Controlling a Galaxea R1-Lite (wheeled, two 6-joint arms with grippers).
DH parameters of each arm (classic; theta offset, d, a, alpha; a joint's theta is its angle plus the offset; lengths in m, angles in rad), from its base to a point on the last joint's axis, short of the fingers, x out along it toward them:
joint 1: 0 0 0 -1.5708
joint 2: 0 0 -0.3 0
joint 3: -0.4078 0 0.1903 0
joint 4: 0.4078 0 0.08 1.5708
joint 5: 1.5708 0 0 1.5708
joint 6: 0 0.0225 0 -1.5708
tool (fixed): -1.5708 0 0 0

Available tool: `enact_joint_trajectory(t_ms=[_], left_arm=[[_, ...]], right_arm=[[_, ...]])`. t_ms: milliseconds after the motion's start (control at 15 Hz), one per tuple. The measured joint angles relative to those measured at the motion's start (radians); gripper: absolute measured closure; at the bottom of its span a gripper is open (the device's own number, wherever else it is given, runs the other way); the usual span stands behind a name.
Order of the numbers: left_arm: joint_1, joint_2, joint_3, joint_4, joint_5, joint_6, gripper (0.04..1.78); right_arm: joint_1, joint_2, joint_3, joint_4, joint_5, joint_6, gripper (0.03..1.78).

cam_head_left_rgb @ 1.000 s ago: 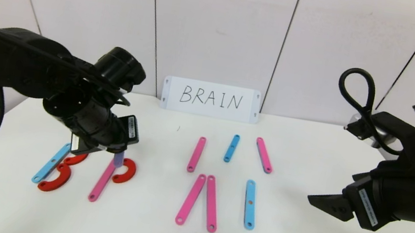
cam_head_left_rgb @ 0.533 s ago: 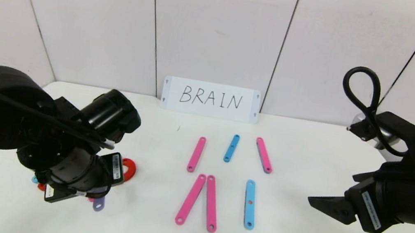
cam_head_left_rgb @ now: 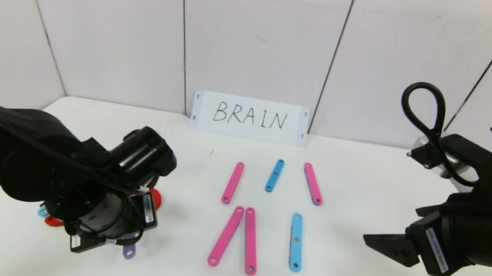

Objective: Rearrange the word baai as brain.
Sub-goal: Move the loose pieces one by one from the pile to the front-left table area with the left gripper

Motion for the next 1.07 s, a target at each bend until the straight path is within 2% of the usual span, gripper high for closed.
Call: enact_joint_trajectory(t_ms=[333,1067], left_arm=[[0.000,0.075,-0.016,-0.030,0.006,-0.069,1.54],[0.029,0.108,-0.018,-0.032,0.013,-0.069,1.54]], right_arm=[[0.000,0.005,0.000,0.000,0.000,0.001,0.07],[0.001,0.017,0.003,0.000,0.001,0.000,0.07]])
